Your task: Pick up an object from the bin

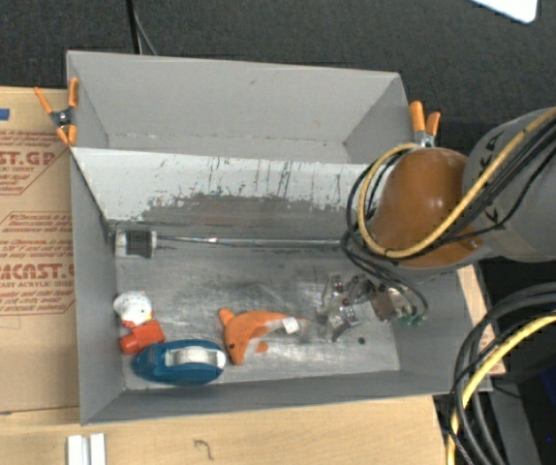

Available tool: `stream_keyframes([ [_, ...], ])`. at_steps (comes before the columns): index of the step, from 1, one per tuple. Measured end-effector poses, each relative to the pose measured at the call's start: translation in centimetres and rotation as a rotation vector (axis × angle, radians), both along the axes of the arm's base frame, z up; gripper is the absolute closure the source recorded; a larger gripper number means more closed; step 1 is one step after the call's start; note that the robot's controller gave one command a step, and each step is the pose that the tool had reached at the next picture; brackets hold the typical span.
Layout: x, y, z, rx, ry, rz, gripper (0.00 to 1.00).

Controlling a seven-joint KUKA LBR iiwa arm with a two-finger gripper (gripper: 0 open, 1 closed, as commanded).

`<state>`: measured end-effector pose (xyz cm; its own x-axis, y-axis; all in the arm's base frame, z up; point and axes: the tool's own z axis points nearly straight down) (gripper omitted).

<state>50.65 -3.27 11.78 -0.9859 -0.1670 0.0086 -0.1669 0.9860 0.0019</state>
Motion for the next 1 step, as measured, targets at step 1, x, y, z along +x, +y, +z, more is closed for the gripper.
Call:
stream_keyframes([
  [1, 2.77, 1.72, 6.99, 0.0, -0.008, 0.114, 1.0],
])
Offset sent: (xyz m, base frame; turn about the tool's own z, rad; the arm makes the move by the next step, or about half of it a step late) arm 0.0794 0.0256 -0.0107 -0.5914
